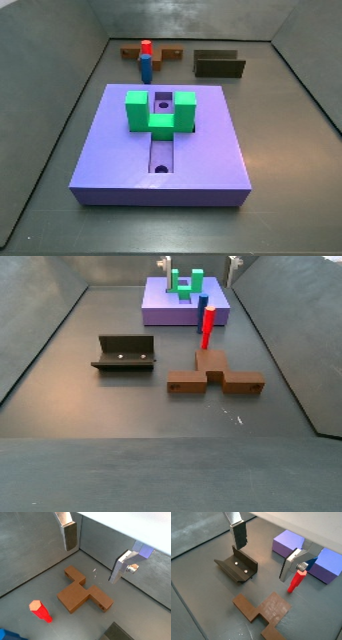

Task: Pick up the brown object. Move up. Place the brown object on the fixture. Regrasp the brown object. Move to above the board. Insert the brown object.
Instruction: Pick up the brown object.

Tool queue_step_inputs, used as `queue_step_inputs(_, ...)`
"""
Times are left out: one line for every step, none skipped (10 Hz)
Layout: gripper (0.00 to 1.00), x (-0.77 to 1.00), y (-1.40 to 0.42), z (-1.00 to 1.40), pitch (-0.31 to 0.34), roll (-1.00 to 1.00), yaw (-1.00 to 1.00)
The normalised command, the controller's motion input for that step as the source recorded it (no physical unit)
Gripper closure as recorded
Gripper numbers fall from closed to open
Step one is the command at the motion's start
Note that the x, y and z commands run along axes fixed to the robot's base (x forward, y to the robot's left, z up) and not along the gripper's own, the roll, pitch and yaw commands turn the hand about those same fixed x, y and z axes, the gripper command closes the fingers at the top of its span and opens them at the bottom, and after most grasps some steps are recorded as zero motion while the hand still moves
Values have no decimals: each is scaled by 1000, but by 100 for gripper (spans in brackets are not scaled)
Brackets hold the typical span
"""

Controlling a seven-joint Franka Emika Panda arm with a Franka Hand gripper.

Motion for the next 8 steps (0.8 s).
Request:
queue_step_inputs(0, -40, -511, -531, -70, -116, 43)
queue_step_inputs(0, -80, -617, -786, -103, -36, 0)
queue_step_inputs(0, -171, -497, -886, -124, -16, -57)
queue_step_inputs(0, -186, -257, -1000, -139, 0, -149)
queue_step_inputs(0, -243, -94, -1000, -120, 0, -134)
queue_step_inputs(0, -306, 0, -1000, -124, 29, -83)
queue_step_inputs(0, -320, 0, -929, -144, 116, -57)
queue_step_inputs(0, -257, 0, -877, -130, 173, -57)
